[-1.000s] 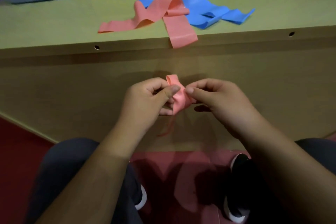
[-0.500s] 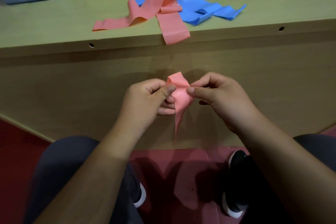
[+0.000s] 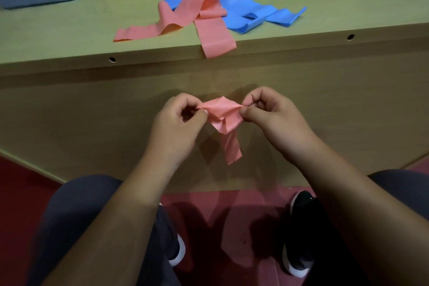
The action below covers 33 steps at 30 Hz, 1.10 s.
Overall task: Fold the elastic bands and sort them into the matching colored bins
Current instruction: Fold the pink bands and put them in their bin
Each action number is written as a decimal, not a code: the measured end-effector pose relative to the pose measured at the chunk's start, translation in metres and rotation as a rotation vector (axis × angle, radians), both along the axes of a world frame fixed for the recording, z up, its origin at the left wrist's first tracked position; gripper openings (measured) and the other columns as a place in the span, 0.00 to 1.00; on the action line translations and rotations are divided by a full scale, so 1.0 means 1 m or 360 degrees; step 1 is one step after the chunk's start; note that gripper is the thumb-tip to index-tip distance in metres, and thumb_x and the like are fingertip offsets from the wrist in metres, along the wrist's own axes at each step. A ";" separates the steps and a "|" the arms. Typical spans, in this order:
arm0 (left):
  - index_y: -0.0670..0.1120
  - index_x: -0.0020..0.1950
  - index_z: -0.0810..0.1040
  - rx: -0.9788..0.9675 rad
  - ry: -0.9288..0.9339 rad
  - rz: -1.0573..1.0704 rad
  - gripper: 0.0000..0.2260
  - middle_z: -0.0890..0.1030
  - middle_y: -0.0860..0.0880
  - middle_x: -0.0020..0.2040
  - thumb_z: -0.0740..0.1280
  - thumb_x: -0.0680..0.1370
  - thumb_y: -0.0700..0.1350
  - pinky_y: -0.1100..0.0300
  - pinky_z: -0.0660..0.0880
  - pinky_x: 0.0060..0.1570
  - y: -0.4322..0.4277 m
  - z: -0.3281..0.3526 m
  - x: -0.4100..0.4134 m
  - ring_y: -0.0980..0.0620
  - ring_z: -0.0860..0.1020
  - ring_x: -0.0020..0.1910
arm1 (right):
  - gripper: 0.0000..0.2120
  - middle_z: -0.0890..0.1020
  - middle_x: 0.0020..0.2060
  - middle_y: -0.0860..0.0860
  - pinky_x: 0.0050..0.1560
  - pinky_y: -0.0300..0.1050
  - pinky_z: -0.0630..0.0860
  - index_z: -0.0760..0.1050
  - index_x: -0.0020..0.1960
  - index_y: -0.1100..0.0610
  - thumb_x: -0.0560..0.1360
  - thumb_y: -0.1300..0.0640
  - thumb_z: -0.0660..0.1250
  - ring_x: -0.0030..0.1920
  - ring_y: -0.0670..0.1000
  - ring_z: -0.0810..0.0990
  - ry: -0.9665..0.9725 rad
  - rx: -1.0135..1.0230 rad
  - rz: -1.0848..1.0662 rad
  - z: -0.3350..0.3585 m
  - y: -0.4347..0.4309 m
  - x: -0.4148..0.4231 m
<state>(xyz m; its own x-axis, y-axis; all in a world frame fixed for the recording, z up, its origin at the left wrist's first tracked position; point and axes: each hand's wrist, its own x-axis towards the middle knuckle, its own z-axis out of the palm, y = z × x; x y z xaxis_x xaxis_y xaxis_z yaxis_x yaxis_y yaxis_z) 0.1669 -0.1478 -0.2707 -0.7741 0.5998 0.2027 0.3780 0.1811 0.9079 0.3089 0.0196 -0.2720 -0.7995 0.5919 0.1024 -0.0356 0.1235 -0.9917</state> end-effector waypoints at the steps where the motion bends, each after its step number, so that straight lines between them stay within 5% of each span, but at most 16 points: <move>1: 0.51 0.46 0.81 0.0018 -0.0014 0.0001 0.03 0.84 0.49 0.46 0.72 0.78 0.43 0.49 0.82 0.55 0.000 0.001 0.001 0.48 0.83 0.47 | 0.03 0.79 0.37 0.50 0.53 0.55 0.72 0.81 0.44 0.50 0.73 0.57 0.72 0.44 0.54 0.76 0.0045 -0.0027 -0.0006 0.001 0.000 0.000; 3: 0.45 0.45 0.79 0.0070 -0.0109 -0.0009 0.05 0.86 0.53 0.51 0.69 0.79 0.37 0.59 0.76 0.52 0.000 0.004 0.004 0.54 0.81 0.48 | 0.05 0.78 0.36 0.49 0.52 0.51 0.71 0.81 0.46 0.52 0.74 0.61 0.72 0.43 0.52 0.75 0.0114 -0.0058 -0.0034 0.002 0.001 -0.001; 5: 0.45 0.43 0.76 0.0117 -0.0257 -0.0060 0.06 0.87 0.52 0.56 0.67 0.78 0.36 0.56 0.76 0.55 0.002 0.003 0.006 0.52 0.83 0.54 | 0.07 0.78 0.36 0.48 0.50 0.48 0.72 0.81 0.48 0.54 0.75 0.65 0.71 0.41 0.49 0.75 0.0159 -0.0086 -0.0038 0.002 0.001 -0.001; 7: 0.47 0.41 0.75 0.0193 -0.0469 -0.0141 0.05 0.86 0.48 0.51 0.65 0.76 0.39 0.48 0.74 0.52 0.005 0.003 0.008 0.42 0.82 0.50 | 0.07 0.78 0.35 0.47 0.48 0.45 0.73 0.80 0.49 0.56 0.76 0.66 0.69 0.39 0.47 0.76 0.0198 -0.0173 -0.0021 0.002 0.001 -0.002; 11: 0.47 0.42 0.72 0.0424 -0.0805 -0.0208 0.03 0.72 0.44 0.39 0.64 0.74 0.40 0.55 0.73 0.43 0.008 0.008 0.016 0.49 0.74 0.39 | 0.06 0.76 0.33 0.49 0.43 0.43 0.75 0.79 0.49 0.57 0.73 0.63 0.67 0.36 0.48 0.75 0.0259 -0.0341 0.0037 0.003 -0.002 -0.002; 16: 0.47 0.46 0.70 0.0455 -0.0774 -0.0319 0.02 0.73 0.40 0.37 0.62 0.76 0.40 0.55 0.76 0.41 0.006 0.010 0.017 0.43 0.76 0.39 | 0.06 0.75 0.32 0.46 0.35 0.40 0.69 0.80 0.49 0.56 0.75 0.63 0.67 0.33 0.46 0.71 0.0236 -0.0229 0.0033 0.003 -0.004 0.001; 23: 0.43 0.53 0.75 0.0085 -0.0281 -0.0441 0.05 0.75 0.46 0.38 0.68 0.79 0.42 0.58 0.74 0.32 -0.003 0.009 0.005 0.51 0.73 0.33 | 0.02 0.74 0.32 0.49 0.23 0.38 0.65 0.81 0.50 0.59 0.80 0.64 0.70 0.25 0.45 0.68 0.0008 -0.0005 0.0078 0.008 0.001 0.009; 26: 0.46 0.54 0.79 -0.0182 -0.0018 -0.0480 0.04 0.78 0.49 0.40 0.71 0.81 0.41 0.61 0.72 0.33 -0.013 0.009 -0.005 0.55 0.73 0.33 | 0.02 0.76 0.35 0.52 0.27 0.33 0.66 0.81 0.53 0.63 0.82 0.66 0.69 0.27 0.42 0.70 -0.0109 0.0115 0.0147 0.010 0.006 0.012; 29: 0.57 0.50 0.80 -0.0709 0.0527 -0.0522 0.08 0.82 0.58 0.42 0.72 0.77 0.59 0.57 0.78 0.40 -0.023 0.008 -0.019 0.59 0.79 0.37 | 0.03 0.79 0.36 0.49 0.32 0.36 0.68 0.83 0.53 0.56 0.81 0.61 0.71 0.32 0.44 0.73 -0.0353 0.0262 0.0294 0.007 0.013 0.015; 33: 0.60 0.48 0.77 -0.1498 0.0914 -0.0526 0.24 0.81 0.58 0.40 0.59 0.73 0.78 0.54 0.76 0.39 -0.027 0.006 -0.026 0.57 0.78 0.40 | 0.03 0.86 0.37 0.44 0.35 0.37 0.70 0.85 0.50 0.47 0.80 0.50 0.72 0.31 0.41 0.77 -0.0811 0.0689 0.0522 0.001 0.018 0.019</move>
<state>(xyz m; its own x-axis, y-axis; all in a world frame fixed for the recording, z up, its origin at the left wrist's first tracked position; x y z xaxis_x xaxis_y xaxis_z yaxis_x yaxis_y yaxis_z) 0.1414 -0.1752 -0.2648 -0.4893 0.8570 -0.1614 0.8475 0.5110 0.1440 0.3277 0.0380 -0.2712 -0.9389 0.3056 -0.1584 0.3135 0.5693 -0.7600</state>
